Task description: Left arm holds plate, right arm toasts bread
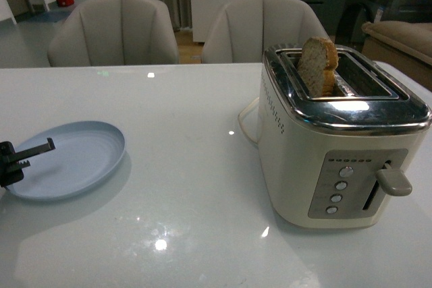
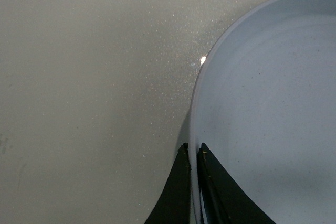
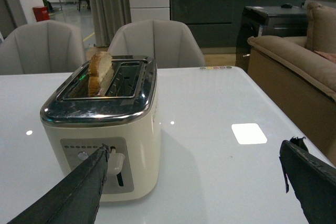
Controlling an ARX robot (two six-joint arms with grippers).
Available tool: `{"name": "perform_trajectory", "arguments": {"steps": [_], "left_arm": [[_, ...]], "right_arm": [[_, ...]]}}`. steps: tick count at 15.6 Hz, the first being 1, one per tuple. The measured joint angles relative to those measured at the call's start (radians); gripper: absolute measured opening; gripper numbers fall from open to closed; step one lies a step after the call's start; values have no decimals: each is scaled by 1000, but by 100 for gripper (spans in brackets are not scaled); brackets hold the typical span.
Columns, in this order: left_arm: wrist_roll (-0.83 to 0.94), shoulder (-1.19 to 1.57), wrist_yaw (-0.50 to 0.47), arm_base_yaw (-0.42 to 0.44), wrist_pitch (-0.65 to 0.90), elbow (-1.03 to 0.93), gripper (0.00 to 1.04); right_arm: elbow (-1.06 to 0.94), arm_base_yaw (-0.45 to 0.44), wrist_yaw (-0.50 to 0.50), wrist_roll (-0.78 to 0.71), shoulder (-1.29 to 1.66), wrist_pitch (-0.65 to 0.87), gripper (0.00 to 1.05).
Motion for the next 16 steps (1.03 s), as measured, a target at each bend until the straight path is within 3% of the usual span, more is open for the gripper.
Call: {"name": "perform_trajectory", "arguments": {"steps": [4, 9, 16], "left_arm": [[62, 16, -5, 3, -36, 2, 46], [54, -21, 56, 4, -32, -22, 100], [22, -327, 142, -2, -21, -70, 98]], "right_arm": [[0, 0, 0, 0, 0, 0, 98], [0, 0, 0, 0, 0, 0, 98], [0, 0, 0, 0, 0, 0, 98]]}}
